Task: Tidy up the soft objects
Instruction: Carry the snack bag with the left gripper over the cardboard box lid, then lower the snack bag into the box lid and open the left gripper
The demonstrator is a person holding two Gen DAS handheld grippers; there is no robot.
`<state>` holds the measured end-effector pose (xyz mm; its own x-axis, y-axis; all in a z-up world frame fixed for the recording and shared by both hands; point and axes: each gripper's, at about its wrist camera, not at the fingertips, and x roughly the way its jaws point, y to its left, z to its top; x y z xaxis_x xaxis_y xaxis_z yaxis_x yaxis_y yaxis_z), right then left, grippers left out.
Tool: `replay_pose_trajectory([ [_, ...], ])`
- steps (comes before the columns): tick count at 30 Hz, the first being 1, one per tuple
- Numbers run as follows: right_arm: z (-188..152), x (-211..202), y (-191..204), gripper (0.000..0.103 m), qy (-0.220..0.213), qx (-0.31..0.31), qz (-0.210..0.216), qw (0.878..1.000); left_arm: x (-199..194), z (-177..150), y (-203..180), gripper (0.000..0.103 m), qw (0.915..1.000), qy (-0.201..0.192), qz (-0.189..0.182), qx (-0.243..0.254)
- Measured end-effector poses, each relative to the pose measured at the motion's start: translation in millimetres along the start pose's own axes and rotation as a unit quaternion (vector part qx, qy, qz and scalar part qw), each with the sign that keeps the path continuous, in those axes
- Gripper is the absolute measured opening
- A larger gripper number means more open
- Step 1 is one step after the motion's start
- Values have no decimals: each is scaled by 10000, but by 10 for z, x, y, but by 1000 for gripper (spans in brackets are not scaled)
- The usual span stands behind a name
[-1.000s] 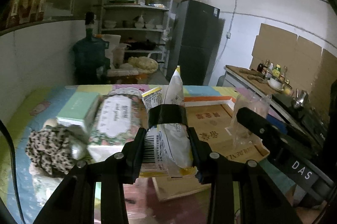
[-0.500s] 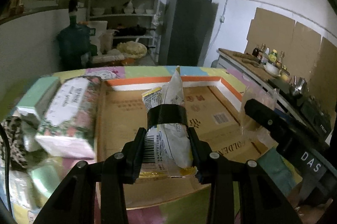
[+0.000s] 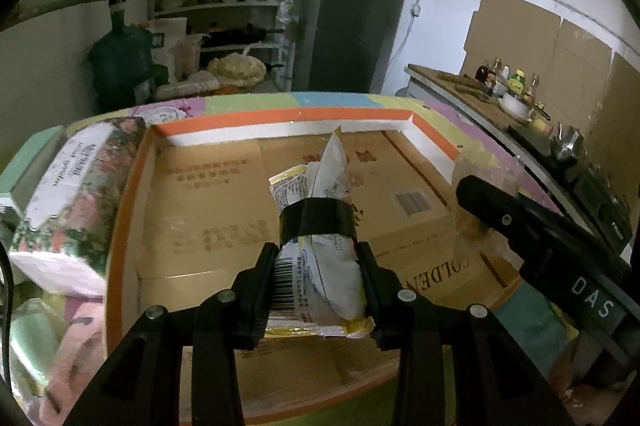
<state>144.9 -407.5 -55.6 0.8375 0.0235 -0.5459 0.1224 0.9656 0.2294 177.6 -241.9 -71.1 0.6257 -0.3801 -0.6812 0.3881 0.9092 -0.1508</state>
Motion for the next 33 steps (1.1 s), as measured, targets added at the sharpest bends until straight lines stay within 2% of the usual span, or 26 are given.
replay_pose_trajectory([
  [7,-12,140,-32,52,266,44,67,9996,97,-10,20,38,9997,208,-138,-67],
  [20,-4,251,-54,56,541,119,-67,9984,103,-18,-3,41,9995,292,-132,-43],
  [22,-2,263,-58,58,570,131,-75,9983,86,-25,-23,45,9995,304,-96,9],
  [24,-1,266,-55,61,579,128,-76,9982,52,-30,-28,53,9996,270,-126,23],
  [26,-6,263,-43,66,577,137,-65,9982,10,-16,-26,55,9997,184,-135,29],
  [30,1,232,-43,70,514,177,-24,9985,-104,12,-18,71,9999,-8,-111,51],
  [33,20,179,-41,70,425,218,-13,9989,-169,25,-3,72,9999,-95,-105,26],
])
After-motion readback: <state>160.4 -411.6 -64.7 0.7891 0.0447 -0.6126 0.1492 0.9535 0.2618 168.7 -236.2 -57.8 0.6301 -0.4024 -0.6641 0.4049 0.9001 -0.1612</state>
